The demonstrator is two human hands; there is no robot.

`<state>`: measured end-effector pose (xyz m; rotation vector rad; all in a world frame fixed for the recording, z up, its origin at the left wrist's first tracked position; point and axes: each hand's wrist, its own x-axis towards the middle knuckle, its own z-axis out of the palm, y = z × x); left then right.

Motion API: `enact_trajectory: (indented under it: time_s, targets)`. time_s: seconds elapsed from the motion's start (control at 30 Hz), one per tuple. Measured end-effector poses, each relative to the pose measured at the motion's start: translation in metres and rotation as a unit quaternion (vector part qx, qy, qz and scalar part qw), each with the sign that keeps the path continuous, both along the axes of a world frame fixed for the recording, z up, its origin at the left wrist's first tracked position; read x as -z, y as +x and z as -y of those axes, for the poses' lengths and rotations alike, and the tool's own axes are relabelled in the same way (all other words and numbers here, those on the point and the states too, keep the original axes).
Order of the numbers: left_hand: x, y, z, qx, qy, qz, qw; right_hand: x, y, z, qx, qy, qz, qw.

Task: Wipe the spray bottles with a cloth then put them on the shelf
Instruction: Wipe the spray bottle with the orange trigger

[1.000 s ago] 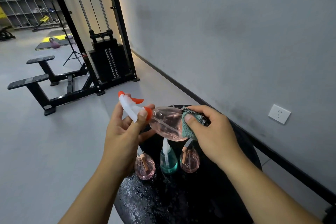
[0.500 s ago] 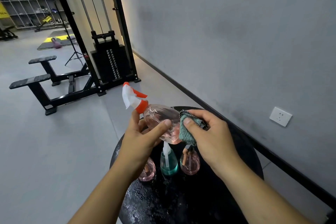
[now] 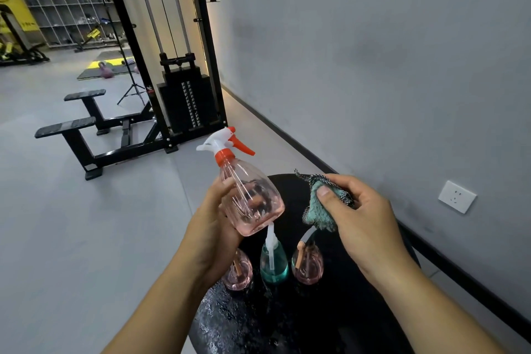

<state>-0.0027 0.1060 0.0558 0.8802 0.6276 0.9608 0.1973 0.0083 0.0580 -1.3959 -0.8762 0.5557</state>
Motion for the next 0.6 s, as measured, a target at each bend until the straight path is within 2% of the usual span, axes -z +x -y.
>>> enact_trajectory:
  time_s: [0.27,0.6]
  targets:
    - [0.001,-0.001,0.005,0.052,-0.065,0.002,0.997,0.003,0.007,0.001,0.008,0.000,0.020,1.000]
    - [0.011,0.001,0.003,0.099,0.030,-0.047,0.993,-0.004,0.009,0.004,0.023,0.012,0.039,0.999]
